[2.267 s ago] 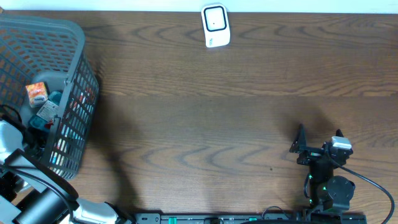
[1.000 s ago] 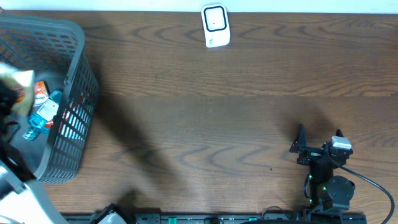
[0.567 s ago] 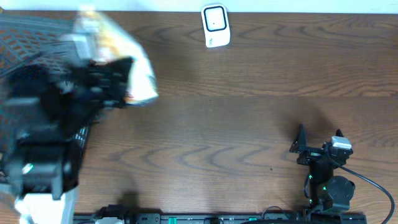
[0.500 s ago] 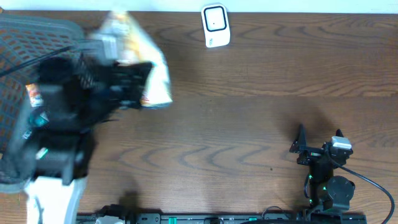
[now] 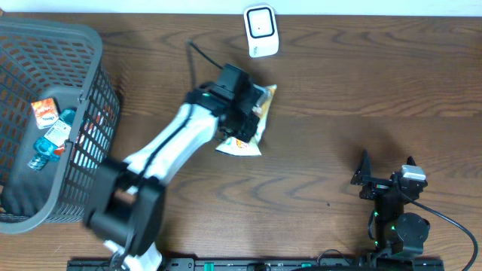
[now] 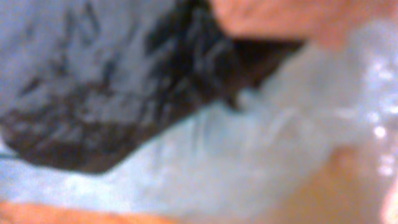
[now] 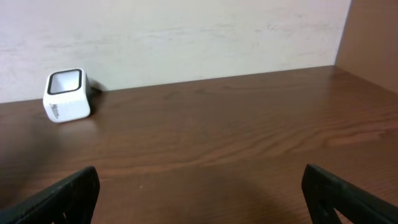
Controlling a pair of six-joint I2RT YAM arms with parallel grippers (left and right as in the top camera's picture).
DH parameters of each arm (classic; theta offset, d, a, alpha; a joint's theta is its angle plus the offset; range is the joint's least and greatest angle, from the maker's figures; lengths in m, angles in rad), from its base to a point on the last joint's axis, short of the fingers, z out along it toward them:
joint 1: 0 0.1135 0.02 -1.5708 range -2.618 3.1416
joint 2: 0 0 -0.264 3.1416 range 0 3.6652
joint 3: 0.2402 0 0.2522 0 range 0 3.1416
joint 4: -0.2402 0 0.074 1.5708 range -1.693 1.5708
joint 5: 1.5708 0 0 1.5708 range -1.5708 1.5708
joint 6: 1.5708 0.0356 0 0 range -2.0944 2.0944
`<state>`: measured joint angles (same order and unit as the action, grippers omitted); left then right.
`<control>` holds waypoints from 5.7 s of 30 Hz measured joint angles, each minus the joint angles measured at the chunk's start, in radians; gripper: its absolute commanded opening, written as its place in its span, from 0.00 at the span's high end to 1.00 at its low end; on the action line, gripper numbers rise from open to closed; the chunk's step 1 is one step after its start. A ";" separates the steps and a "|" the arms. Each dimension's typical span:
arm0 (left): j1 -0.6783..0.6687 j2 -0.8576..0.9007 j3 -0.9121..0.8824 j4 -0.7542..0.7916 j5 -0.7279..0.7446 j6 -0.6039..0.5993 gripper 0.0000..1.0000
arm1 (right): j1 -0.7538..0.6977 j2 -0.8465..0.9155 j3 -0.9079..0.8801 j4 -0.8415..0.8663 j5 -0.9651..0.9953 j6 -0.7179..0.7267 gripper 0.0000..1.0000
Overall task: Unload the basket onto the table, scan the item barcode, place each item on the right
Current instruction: 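Carry the snack bag toward the scanner and release it on the table, then return the left gripper into the basket and grasp the orange candy bar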
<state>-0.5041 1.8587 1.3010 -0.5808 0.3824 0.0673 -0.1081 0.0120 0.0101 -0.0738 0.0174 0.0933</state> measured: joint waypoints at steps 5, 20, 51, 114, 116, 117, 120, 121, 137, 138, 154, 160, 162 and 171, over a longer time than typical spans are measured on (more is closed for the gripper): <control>-0.023 0.111 0.000 0.005 -0.001 0.019 0.24 | 0.000 0.000 0.000 0.000 0.000 0.000 0.01; -0.002 -0.320 0.175 -0.061 -0.022 0.008 0.92 | 0.000 0.000 0.000 0.000 0.000 0.000 0.01; 0.008 0.240 0.074 -0.001 0.193 -0.063 0.92 | 0.000 0.000 0.000 0.000 0.000 0.000 0.01; 1.065 -0.080 0.326 -0.452 -0.416 -0.620 0.02 | 0.000 0.000 0.000 0.000 0.000 0.000 0.01; 1.065 -0.046 0.325 -0.452 -0.420 -0.649 0.02 | 0.000 0.000 0.000 0.000 0.000 0.000 0.01; 1.065 -0.029 0.322 -0.452 -0.423 -0.668 0.02 | 0.000 0.000 0.000 0.000 0.000 0.000 0.01; 1.067 0.003 0.306 -0.452 -0.449 -0.725 0.02 | 0.000 0.000 0.000 0.000 0.000 0.000 0.01; 1.069 0.011 0.297 -0.447 -0.456 -0.743 0.02 | 0.000 0.000 0.000 0.000 0.000 0.000 0.01; 1.079 0.097 0.242 -0.469 -0.449 -0.798 0.02 | 0.000 0.000 0.000 0.000 0.000 0.000 0.01; 1.079 0.097 0.232 -0.465 -0.435 -0.798 0.02 | 0.000 0.000 0.000 0.000 0.000 0.000 0.01; 1.083 0.097 0.111 -0.356 -0.332 -0.826 0.93 | 0.000 0.000 0.000 0.000 0.000 0.000 0.01; 1.086 0.096 0.120 -0.360 -0.328 -0.810 0.93 | 0.000 0.000 0.000 0.000 0.000 0.000 0.01; 1.086 0.087 0.125 -0.361 -0.328 -0.792 0.93 | 0.000 0.000 0.000 0.000 0.000 0.000 0.01; 1.086 -0.182 0.148 -0.346 -0.315 -0.761 0.93 | 0.000 0.000 0.000 0.000 0.000 0.000 0.01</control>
<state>0.5816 1.6768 1.4487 -0.9272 0.0669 -0.6941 -0.1081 0.0120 0.0097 -0.0734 0.0174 0.0933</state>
